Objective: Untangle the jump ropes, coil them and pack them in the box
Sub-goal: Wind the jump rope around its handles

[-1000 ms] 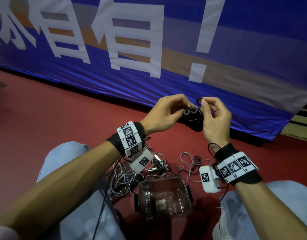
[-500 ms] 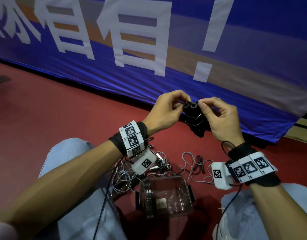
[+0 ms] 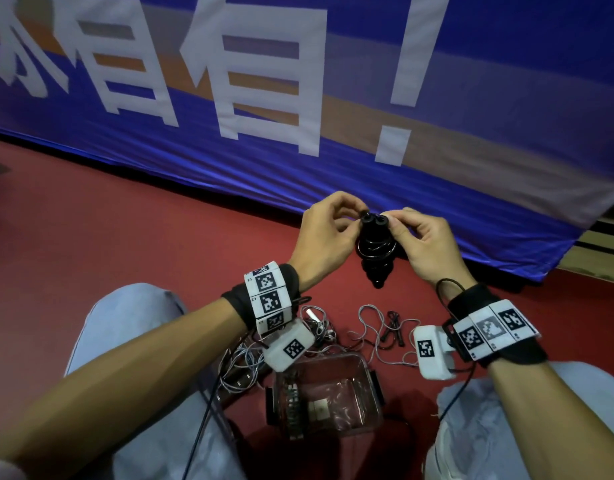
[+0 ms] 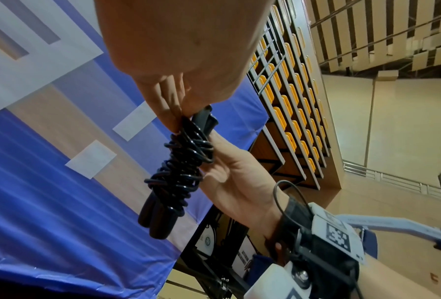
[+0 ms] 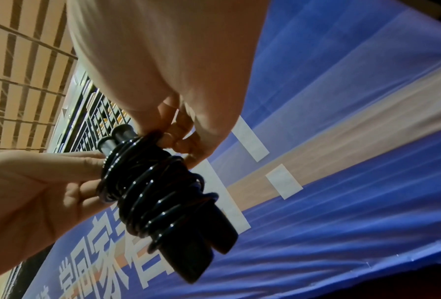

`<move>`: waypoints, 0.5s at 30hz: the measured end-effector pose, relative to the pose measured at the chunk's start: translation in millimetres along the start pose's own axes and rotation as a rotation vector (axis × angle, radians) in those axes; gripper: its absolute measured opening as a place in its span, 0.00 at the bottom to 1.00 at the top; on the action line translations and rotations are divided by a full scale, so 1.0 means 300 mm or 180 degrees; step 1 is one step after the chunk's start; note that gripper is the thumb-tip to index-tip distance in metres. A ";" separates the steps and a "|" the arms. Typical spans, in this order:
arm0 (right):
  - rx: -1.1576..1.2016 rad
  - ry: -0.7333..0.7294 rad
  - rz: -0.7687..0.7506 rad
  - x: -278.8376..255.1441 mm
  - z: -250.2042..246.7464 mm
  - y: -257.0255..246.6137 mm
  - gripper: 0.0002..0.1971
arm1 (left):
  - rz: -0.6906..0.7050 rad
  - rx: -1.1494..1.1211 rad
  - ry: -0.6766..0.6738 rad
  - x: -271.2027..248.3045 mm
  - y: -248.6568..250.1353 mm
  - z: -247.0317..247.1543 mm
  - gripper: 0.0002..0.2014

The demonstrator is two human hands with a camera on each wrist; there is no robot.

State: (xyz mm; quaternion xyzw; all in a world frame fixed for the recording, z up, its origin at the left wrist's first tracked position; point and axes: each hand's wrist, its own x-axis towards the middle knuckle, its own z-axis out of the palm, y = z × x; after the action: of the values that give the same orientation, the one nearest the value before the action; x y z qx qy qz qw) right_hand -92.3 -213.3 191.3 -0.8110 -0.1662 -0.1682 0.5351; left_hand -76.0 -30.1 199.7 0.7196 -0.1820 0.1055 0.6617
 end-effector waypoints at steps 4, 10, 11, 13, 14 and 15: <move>0.0291 -0.0023 0.0278 -0.001 0.011 0.033 0.09 | -0.0152 0.0032 -0.0025 0.001 -0.031 0.003 0.06; 0.1518 -0.0174 0.0866 -0.013 0.012 0.026 0.07 | -0.0259 0.0023 -0.0104 0.016 -0.049 -0.015 0.07; 0.1767 -0.0186 0.0973 -0.016 0.016 0.024 0.09 | -0.0305 -0.0037 -0.0174 0.023 -0.049 -0.023 0.07; 0.2132 -0.0188 0.1132 -0.021 0.025 0.026 0.14 | -0.0389 -0.0155 -0.0305 0.033 -0.044 -0.035 0.07; 0.2280 -0.0157 0.1189 -0.024 0.031 0.023 0.14 | -0.0417 -0.0201 -0.0347 0.037 -0.040 -0.042 0.07; 0.2384 -0.0113 0.1253 -0.028 0.037 0.017 0.14 | -0.0433 -0.0241 -0.0380 0.040 -0.036 -0.049 0.06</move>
State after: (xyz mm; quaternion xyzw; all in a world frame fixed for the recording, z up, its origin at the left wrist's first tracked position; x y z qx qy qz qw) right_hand -96.4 -205.7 179.1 -0.5796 -0.0670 0.0232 0.8118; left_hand -59.3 -16.5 196.0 0.7098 -0.1756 0.0103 0.6821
